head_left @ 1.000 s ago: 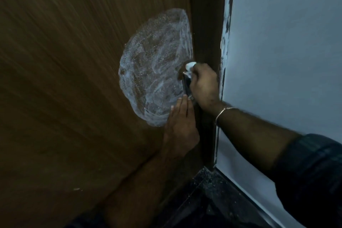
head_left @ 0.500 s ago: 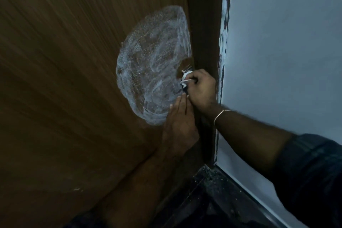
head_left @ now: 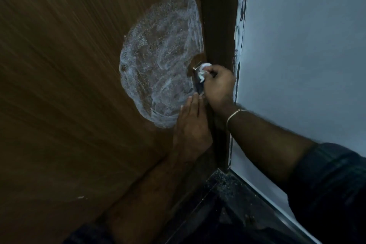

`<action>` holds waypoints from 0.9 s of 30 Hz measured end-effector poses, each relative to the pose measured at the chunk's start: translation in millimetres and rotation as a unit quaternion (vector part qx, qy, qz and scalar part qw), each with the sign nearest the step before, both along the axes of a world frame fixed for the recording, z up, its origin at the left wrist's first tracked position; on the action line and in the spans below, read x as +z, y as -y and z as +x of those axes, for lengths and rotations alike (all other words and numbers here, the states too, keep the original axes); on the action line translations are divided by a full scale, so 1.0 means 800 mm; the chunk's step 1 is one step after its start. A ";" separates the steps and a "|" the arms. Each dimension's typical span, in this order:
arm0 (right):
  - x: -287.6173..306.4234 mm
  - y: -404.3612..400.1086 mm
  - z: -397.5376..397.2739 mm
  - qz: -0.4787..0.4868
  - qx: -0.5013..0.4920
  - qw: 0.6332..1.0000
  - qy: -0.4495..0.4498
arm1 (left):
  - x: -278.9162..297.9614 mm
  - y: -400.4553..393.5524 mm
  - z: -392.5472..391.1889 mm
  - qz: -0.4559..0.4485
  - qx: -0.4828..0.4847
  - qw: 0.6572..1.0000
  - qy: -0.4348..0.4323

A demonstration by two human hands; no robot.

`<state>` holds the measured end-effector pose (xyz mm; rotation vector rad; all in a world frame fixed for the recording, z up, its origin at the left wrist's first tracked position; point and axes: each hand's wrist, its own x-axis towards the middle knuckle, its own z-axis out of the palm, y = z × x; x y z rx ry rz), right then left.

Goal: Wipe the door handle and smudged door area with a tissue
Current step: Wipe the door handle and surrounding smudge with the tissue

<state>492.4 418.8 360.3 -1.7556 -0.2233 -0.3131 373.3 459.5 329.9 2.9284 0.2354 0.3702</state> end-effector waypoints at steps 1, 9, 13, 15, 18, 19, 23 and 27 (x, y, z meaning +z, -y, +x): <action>0.001 0.000 0.000 0.007 -0.020 1.000 -0.003 | -0.001 -0.001 0.000 0.003 0.000 1.000 0.007; 0.007 -0.006 -0.006 0.016 -0.013 0.999 -0.029 | 0.001 -0.002 -0.001 -0.006 -0.011 1.000 -0.003; 0.010 -0.002 -0.005 0.058 0.057 0.994 -0.070 | 0.011 -0.001 -0.002 -0.011 -0.020 1.000 -0.006; 0.011 0.005 0.003 0.035 0.060 0.996 -0.063 | 0.011 0.000 -0.004 -0.002 -0.022 1.000 -0.004; 0.016 0.014 0.010 -0.072 0.070 0.991 0.085 | 0.010 0.001 -0.001 0.002 -0.019 1.000 -0.002; 0.016 0.016 0.012 -0.117 0.088 0.978 0.147 | 0.009 0.000 -0.001 0.003 -0.019 1.000 -0.005; 0.026 0.024 0.033 -0.244 0.136 0.925 0.256 | 0.003 -0.001 -0.003 0.049 -0.014 0.998 0.033; 0.027 0.027 0.040 -0.269 0.145 0.913 0.270 | 0.005 0.003 -0.003 0.048 -0.007 0.998 0.035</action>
